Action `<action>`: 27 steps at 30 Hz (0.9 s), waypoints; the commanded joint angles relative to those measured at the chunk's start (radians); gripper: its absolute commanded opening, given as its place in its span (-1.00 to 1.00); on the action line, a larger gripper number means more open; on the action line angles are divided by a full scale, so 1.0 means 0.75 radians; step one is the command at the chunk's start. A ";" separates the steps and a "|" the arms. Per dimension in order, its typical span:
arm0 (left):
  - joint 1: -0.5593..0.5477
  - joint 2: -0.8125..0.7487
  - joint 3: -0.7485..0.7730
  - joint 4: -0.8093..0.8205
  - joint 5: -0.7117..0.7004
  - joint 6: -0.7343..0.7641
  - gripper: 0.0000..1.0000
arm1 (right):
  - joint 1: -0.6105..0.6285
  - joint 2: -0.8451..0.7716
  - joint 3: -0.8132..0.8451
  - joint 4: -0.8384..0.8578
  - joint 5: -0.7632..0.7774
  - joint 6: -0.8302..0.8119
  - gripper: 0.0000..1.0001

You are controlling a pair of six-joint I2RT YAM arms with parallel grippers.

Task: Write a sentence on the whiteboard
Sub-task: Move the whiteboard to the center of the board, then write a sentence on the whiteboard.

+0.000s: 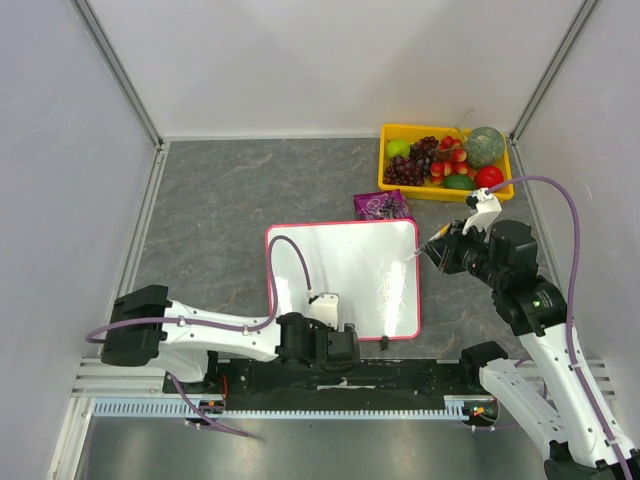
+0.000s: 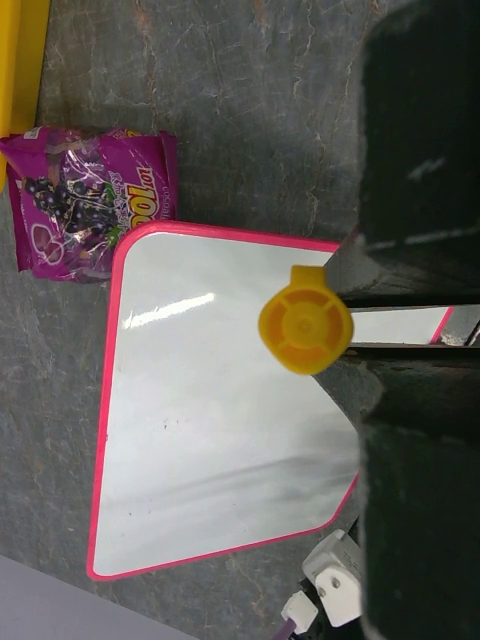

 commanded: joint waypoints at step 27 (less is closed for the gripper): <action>0.732 -0.394 0.258 0.232 0.343 1.016 0.92 | -0.004 0.089 0.110 0.130 -0.064 0.027 -1.00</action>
